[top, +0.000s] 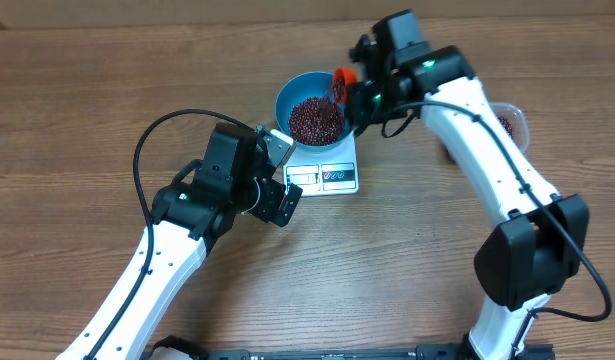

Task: Scoop item into bowl and weigh 150g on scale
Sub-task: 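Tilt the scoop with the right gripper to pour beans into the bowl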

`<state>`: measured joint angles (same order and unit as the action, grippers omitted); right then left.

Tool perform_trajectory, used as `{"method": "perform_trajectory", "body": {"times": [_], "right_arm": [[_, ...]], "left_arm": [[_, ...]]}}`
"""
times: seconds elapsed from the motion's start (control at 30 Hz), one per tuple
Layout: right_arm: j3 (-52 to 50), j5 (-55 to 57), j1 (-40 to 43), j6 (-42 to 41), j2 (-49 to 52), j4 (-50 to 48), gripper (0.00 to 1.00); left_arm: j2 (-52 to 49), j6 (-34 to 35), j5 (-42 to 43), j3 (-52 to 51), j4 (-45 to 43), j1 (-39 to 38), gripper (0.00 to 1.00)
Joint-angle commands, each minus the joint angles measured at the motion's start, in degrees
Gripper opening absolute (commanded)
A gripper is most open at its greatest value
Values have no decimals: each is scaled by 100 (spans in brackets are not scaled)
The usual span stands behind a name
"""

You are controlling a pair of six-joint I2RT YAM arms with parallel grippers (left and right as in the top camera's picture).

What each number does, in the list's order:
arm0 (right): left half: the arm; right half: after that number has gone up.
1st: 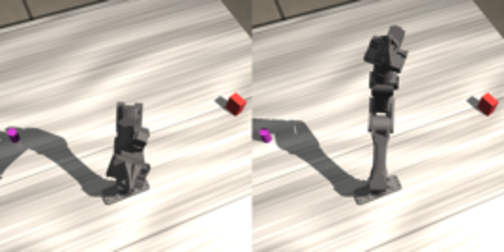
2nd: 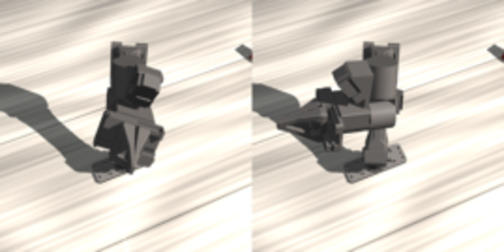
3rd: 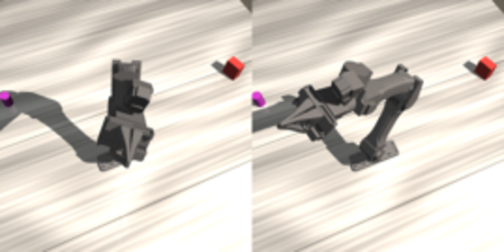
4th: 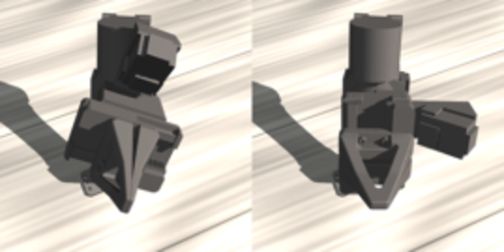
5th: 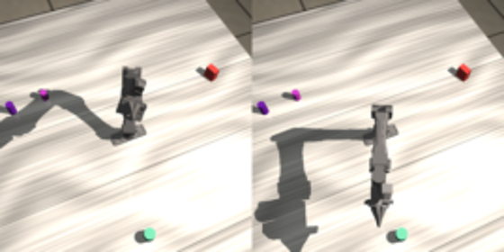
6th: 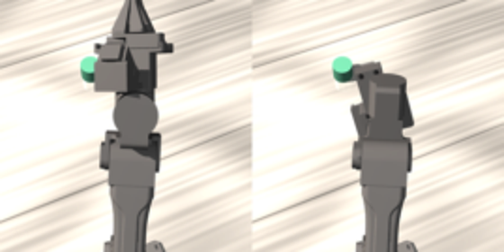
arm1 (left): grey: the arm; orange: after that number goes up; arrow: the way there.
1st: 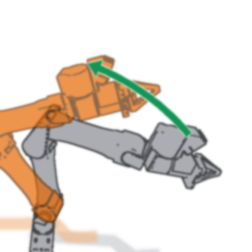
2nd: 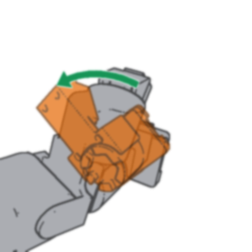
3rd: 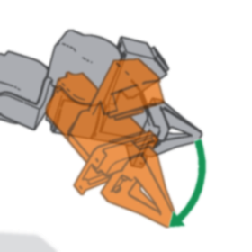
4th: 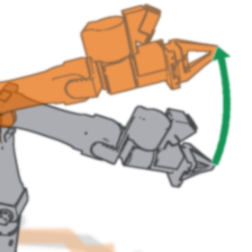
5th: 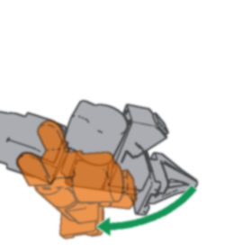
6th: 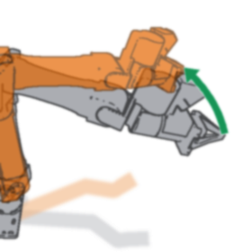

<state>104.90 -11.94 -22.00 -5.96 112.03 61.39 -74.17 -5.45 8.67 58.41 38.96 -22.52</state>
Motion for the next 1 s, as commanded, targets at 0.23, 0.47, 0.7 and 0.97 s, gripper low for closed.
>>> {"method": "perform_trajectory", "body": {"times": [0.23,0.47,0.7,0.97], "right_arm": [[197,3324,-1025,44,-15,-17,4],[197,3694,-1259,151,-15,-22,4],[201,3292,-1217,153,-15,-35,4],[201,1646,-501,192,-603,42,4]], "left_arm": [[-44,35,-31,-17,-22,-37,99],[-44,33,-31,-17,-22,-37,100],[-44,35,-28,-17,-22,-37,100],[-44,33,-28,-20,-22,-37,100]]}}
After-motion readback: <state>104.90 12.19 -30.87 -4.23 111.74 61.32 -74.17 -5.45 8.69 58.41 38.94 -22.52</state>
